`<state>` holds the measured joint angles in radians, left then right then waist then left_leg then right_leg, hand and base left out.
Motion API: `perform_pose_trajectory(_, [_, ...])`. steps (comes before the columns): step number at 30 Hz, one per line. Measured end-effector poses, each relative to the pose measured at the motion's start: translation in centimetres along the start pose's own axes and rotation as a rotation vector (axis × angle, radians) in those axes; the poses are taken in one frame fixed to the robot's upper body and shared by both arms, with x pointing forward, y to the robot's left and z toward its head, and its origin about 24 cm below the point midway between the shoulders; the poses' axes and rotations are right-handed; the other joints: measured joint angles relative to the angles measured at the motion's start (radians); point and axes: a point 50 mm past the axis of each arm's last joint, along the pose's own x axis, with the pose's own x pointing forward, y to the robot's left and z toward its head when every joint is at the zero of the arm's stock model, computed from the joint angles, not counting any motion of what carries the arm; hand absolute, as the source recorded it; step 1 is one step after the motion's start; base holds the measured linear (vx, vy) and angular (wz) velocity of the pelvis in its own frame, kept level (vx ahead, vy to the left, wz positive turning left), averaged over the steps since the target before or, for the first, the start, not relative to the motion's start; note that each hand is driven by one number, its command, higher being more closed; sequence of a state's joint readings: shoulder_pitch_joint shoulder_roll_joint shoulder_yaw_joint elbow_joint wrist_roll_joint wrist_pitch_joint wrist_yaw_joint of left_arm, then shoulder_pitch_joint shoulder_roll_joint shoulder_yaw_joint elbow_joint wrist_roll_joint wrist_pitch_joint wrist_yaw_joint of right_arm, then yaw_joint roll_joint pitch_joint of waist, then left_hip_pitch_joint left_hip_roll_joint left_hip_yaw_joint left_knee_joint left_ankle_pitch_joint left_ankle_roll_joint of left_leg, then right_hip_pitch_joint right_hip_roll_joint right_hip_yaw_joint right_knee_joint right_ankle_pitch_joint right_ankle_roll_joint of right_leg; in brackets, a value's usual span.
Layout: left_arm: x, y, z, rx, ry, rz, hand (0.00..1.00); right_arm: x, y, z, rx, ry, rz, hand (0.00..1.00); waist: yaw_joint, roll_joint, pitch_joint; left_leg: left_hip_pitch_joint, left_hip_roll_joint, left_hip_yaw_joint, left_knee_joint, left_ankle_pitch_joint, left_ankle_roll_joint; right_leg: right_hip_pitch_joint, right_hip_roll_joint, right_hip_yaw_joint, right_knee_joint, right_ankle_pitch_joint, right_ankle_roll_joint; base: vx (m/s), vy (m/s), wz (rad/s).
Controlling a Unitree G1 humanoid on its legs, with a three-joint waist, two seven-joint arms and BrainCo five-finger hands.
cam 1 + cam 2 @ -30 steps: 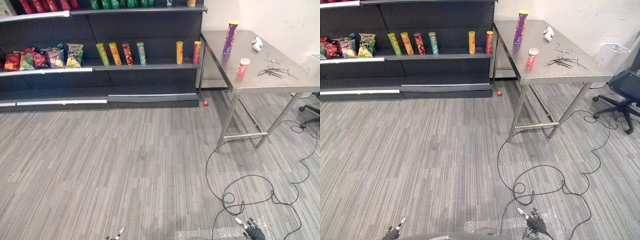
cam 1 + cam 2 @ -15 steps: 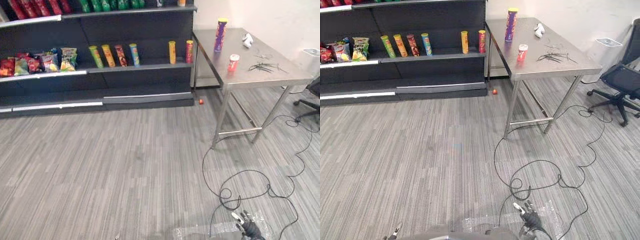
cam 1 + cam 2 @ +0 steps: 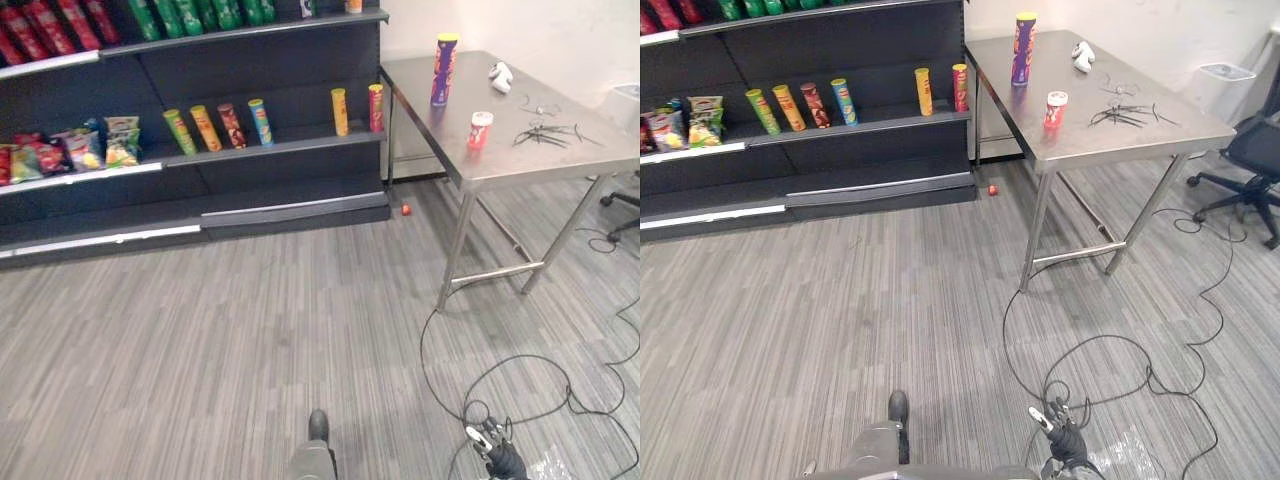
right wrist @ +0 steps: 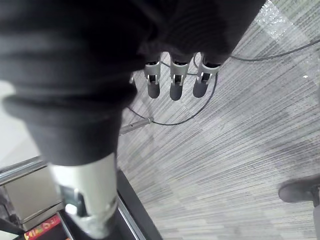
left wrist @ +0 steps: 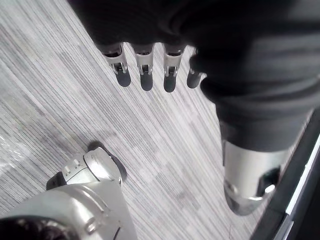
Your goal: Put the gum and the chips on the shelf.
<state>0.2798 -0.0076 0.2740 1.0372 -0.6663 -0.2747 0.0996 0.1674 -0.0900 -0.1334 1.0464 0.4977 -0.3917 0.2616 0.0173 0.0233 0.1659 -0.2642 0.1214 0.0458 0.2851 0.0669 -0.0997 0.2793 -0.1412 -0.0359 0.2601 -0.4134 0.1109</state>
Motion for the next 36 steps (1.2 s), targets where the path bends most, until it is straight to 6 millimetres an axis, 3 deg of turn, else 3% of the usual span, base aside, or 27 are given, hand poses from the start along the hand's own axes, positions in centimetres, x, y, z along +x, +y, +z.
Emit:
perform_pose_trajectory(1, [0.2, -0.4, 0.4, 0.006, -0.011, -0.017, 0.0, 0.0, 0.1, -0.2, -0.013, 0.01, 0.001, 0.0, -0.006, -0.019, -0.012, -0.016, -0.017, 0.003, 0.038, -0.035, 0.011, 0.0, -0.015, 0.009, 0.005, 0.012, 0.009, 0.49, 0.328, 0.04])
perform_pose_trajectory(4, [0.8, -2.2, 1.8, 0.025, -0.047, -0.106, 0.0, -0.2, -0.4, -0.7, -0.02, 0.044, -0.064, 0.0, -0.012, -0.026, -0.017, -0.009, -0.1, 0.024, 0.17, -0.166, 0.089, -0.054, -0.08, 0.082, 0.224, 0.121, 0.007, 0.5, 0.379, 0.28])
perform_pose_trajectory(6, [0.7, -2.3, 1.7, 0.037, -0.041, -0.122, 0.0, -0.1, -0.6, -0.6, -0.013, 0.04, -0.075, 0.0, -0.015, -0.029, -0.017, 0.027, -0.13, 0.035, 0.168, -0.197, 0.109, -0.11, -0.107, 0.089, 0.374, 0.202, -0.001, 0.36, 0.279, 0.11])
perform_pose_trajectory(7, [0.7, -2.4, 1.8, 0.051, -0.044, -0.134, 0.0, -0.1, -0.6, -0.5, -0.013, 0.039, -0.092, 0.0, -0.016, -0.027, -0.019, 0.082, -0.161, 0.042, 0.144, -0.228, 0.134, -0.19, -0.137, 0.091, 0.551, 0.378, -0.01, 0.36, 0.274, 0.13])
perform_pose_trajectory(8, [0.8, -2.4, 1.9, 0.059, -0.046, -0.138, 0.0, -0.1, -0.6, -0.6, -0.013, 0.04, -0.098, 0.0, -0.017, -0.028, -0.019, 0.104, -0.17, 0.041, 0.127, -0.236, 0.145, -0.217, -0.148, 0.092, 0.612, 0.418, -0.006, 0.4, 0.278, 0.16])
perform_pose_trajectory(10, [0.9, -2.5, 2.3, 0.093, -0.055, -0.15, 0.0, 0.1, -0.5, -0.3, -0.013, 0.033, -0.105, 0.0, -0.016, -0.022, -0.015, 0.196, -0.183, 0.026, 0.047, -0.25, 0.169, -0.339, -0.131, 0.047, 0.764, 0.312, -0.048, 0.35, 0.159, 0.1])
perform_pose_trajectory(12, [0.9, -2.3, 2.5, 0.097, -0.061, -0.148, 0.0, 0.1, -0.4, -0.4, -0.022, 0.038, -0.105, 0.0, -0.016, -0.021, -0.013, 0.253, -0.178, 0.019, -0.012, -0.249, 0.174, -0.397, -0.108, -0.021, 0.729, 0.241, -0.049, 0.31, 0.064, 0.05])
perform_pose_trajectory(14, [1.0, -2.5, 2.7, 0.095, -0.067, -0.152, 0.0, -0.1, -0.4, -0.7, -0.033, 0.05, -0.107, 0.0, -0.021, -0.026, -0.01, 0.318, -0.162, -0.002, -0.071, -0.258, 0.171, -0.459, -0.061, -0.11, 0.59, 0.178, -0.056, 0.32, -0.041, 0.13])
perform_pose_trajectory(17, [1.0, -3.3, 2.5, 0.044, -0.057, -0.164, 0.0, -0.6, -1.0, -1.2, -0.041, 0.06, -0.144, 0.0, -0.026, -0.018, 0.003, 0.4, -0.103, -0.022, -0.094, -0.307, 0.148, -0.533, 0.009, -0.19, 0.343, 0.185, -0.05, 0.43, -0.127, 0.22])
perform_pose_trajectory(19, [1.0, -3.9, 2.6, 0.013, -0.061, -0.172, 0.0, -1.1, -1.1, -1.7, -0.034, 0.069, -0.16, 0.0, -0.033, -0.022, 0.003, 0.434, -0.072, -0.039, -0.093, -0.353, 0.119, -0.553, 0.033, -0.201, 0.118, 0.249, -0.038, 0.44, -0.187, 0.26])
perform_pose_trajectory(20, [1.0, -4.3, 2.7, -0.012, -0.066, -0.183, 0.0, -1.1, -0.9, -1.9, -0.021, 0.068, -0.169, 0.0, -0.033, -0.029, 0.006, 0.46, -0.064, -0.051, -0.089, -0.391, 0.097, -0.558, 0.031, -0.188, -0.022, 0.305, -0.035, 0.61, -0.305, 0.32])
perform_pose_trajectory(21, [0.9, -5.0, 2.6, -0.047, -0.065, -0.195, 0.0, -1.1, -1.0, -1.8, -0.014, 0.066, -0.184, 0.0, -0.039, -0.025, 0.004, 0.486, -0.05, -0.071, -0.088, -0.424, 0.083, -0.549, 0.034, -0.18, -0.056, 0.429, -0.031, 0.57, -0.298, 0.36])
perform_pose_trajectory(22, [0.8, -5.3, 2.3, -0.06, -0.058, -0.205, 0.0, -1.0, -0.9, -1.6, -0.011, 0.057, -0.188, 0.0, -0.04, -0.02, 0.002, 0.498, -0.033, -0.08, -0.091, -0.435, 0.077, -0.548, 0.044, -0.185, -0.035, 0.457, -0.045, 0.58, -0.296, 0.55])
perform_pose_trajectory(23, [0.7, -6.9, 2.4, -0.074, -0.059, -0.253, 0.0, -0.8, -1.1, -1.0, -0.01, 0.031, -0.204, 0.0, -0.039, 0.004, 0.006, 0.51, -0.017, -0.085, -0.088, -0.431, 0.063, -0.565, 0.052, -0.2, 0.047, 0.419, -0.1, 0.55, -0.284, 0.47])
perform_pose_trajectory(24, [0.6, -7.7, 2.5, -0.083, -0.065, -0.281, 0.0, -0.3, -0.9, -0.2, 0.0, 0.013, -0.207, 0.0, -0.036, 0.008, 0.013, 0.527, -0.006, -0.081, -0.081, -0.399, 0.055, -0.574, 0.049, -0.21, 0.122, 0.352, -0.123, 0.52, -0.268, 0.42])
perform_pose_trajectory(26, [0.6, -7.9, 2.5, -0.097, -0.064, -0.279, 0.0, 0.2, -0.4, 0.3, 0.004, 0.002, -0.206, 0.0, -0.037, 0.01, 0.01, 0.527, 0.006, -0.085, -0.018, -0.354, 0.045, -0.557, 0.047, -0.229, 0.185, 0.277, -0.129, 0.48, -0.268, 0.19])
perform_pose_trajectory(28, [0.6, -7.6, 2.4, -0.116, -0.062, -0.257, 0.0, 0.4, 0.0, 0.6, 0.016, -0.007, -0.209, 0.0, -0.041, 0.015, 0.007, 0.467, 0.02, -0.085, 0.17, -0.305, 0.045, -0.515, 0.054, -0.245, 0.202, 0.217, -0.134, 0.42, -0.231, 0.2])
perform_pose_trajectory(29, [0.6, -7.6, 2.4, -0.134, -0.058, -0.245, 0.0, 0.4, 0.0, 0.5, 0.021, 0.002, -0.211, 0.0, -0.044, 0.024, 0.002, 0.401, 0.035, -0.085, 0.32, -0.254, 0.027, -0.49, 0.065, -0.254, 0.195, 0.197, -0.137, 0.39, -0.183, 0.12])
perform_pose_trajectory(30, [0.7, -7.2, 2.3, -0.161, -0.057, -0.228, 0.0, 0.3, -0.2, 0.5, 0.014, 0.003, -0.214, 0.0, -0.042, 0.033, -0.001, 0.264, 0.074, -0.089, 0.575, -0.07, -0.049, -0.443, 0.096, -0.259, 0.18, 0.165, -0.144, 0.4, -0.163, 0.06])
perform_pose_trajectory(31, [0.7, -6.9, 2.3, -0.173, -0.058, -0.217, 0.0, 0.3, -0.3, 0.6, 0.006, 0.003, -0.212, 0.0, -0.041, 0.04, -0.003, 0.208, 0.095, -0.087, 0.686, -0.042, -0.066, -0.421, 0.112, -0.258, 0.168, 0.15, -0.153, 0.43, -0.111, -0.07])
perform_pose_trajectory(33, [0.7, -6.0, 2.2, -0.194, -0.057, -0.182, 0.0, 0.3, -0.2, 0.3, 0.004, 0.019, -0.21, 0.0, -0.037, 0.043, 0.0, 0.066, 0.133, -0.052, 0.935, -0.094, -0.05, -0.31, 0.144, -0.252, 0.113, 0.129, -0.166, 0.52, -0.063, -0.26])
perform_pose_trajectory(34, [0.6, -5.4, 1.8, -0.185, -0.048, -0.163, 0.0, 0.1, -0.1, -0.2, 0.009, 0.037, -0.21, 0.0, -0.03, 0.024, -0.001, 0.012, 0.134, -0.002, 0.922, -0.157, -0.026, -0.233, 0.144, -0.233, 0.062, 0.125, -0.17, 0.41, -0.038, -0.33])
perform_pose_trajectory(35, [0.6, -5.3, 1.8, -0.183, -0.048, -0.162, 0.0, 0.1, 0.0, -0.3, 0.008, 0.039, -0.208, 0.0, -0.028, 0.022, -0.001, 0.001, 0.134, 0.007, 0.907, -0.168, -0.021, -0.22, 0.144, -0.227, 0.053, 0.124, -0.17, 0.4, -0.021, -0.5])
perform_pose_trajectory(36, [0.6, -5.2, 2.0, -0.184, -0.059, -0.154, 0.0, 0.2, 0.4, -0.3, 0.009, 0.042, -0.197, 0.0, -0.011, 0.014, 0.002, -0.03, 0.139, 0.043, 0.807, -0.218, 0.002, -0.184, 0.141, -0.201, 0.027, 0.133, -0.152, 0.25, 0.016, -0.46])
